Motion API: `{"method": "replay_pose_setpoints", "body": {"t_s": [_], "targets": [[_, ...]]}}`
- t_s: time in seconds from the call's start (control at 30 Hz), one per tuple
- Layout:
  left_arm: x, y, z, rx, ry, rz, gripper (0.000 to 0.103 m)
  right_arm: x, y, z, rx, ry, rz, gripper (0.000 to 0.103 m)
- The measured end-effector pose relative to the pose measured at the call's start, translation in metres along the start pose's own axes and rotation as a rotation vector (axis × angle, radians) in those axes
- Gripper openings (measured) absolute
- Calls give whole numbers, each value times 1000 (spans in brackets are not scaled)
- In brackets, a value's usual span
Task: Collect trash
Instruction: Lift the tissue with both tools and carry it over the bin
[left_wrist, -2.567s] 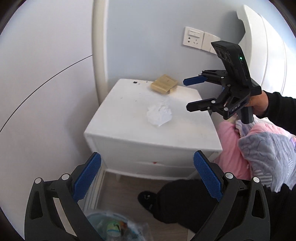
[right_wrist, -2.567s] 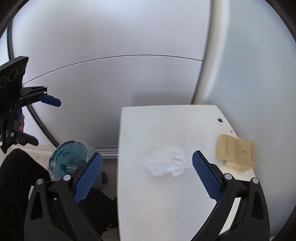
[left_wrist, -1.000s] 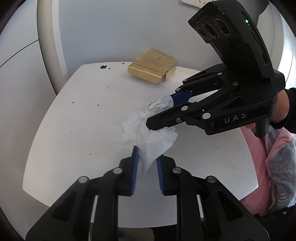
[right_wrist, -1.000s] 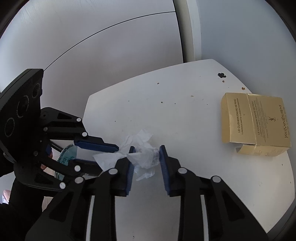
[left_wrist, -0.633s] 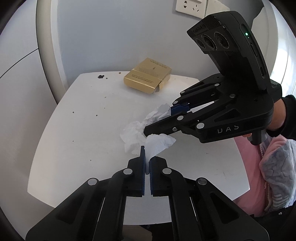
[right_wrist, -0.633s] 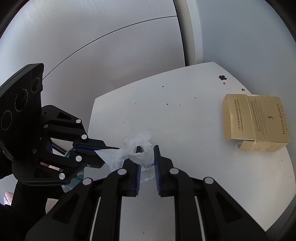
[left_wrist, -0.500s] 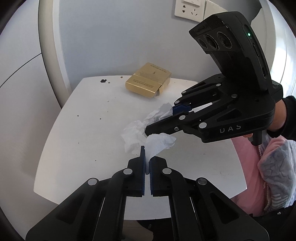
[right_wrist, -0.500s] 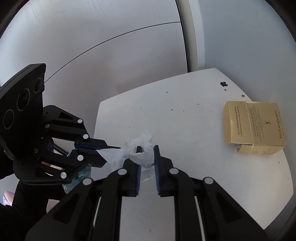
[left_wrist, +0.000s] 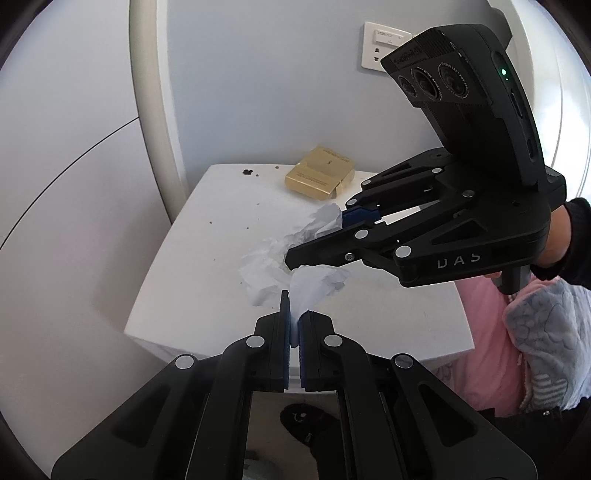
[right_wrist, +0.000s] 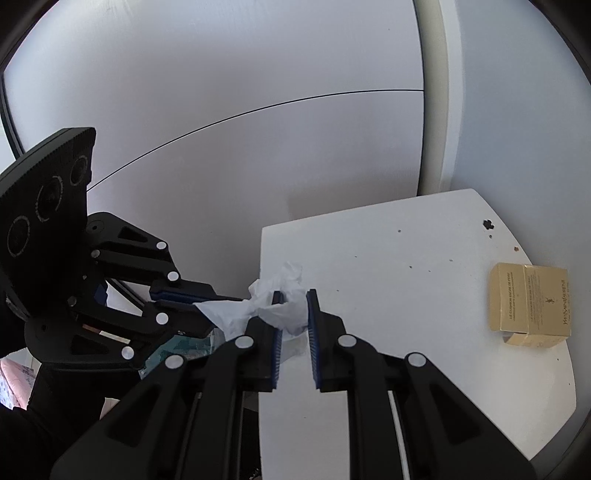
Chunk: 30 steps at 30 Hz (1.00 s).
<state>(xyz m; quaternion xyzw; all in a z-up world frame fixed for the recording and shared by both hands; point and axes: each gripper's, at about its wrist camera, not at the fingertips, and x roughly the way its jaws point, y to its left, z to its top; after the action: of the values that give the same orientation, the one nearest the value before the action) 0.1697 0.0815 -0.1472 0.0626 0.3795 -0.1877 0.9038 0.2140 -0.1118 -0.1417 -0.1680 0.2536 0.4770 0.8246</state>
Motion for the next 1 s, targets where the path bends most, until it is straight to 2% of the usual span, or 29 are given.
{"method": "replay_pose_setpoints", "body": {"t_s": [0.4,0.77,1.0], "targets": [[-73,17,-46,-69,-18,107,2,21,78,15,-93,3,92,14],[-129,40,-121,-204,0,209,2,71,158,14,-181,67,193,14],[-148,52,-173,-302,29,250,2,116,199,6,-208,137,260,14]]}}
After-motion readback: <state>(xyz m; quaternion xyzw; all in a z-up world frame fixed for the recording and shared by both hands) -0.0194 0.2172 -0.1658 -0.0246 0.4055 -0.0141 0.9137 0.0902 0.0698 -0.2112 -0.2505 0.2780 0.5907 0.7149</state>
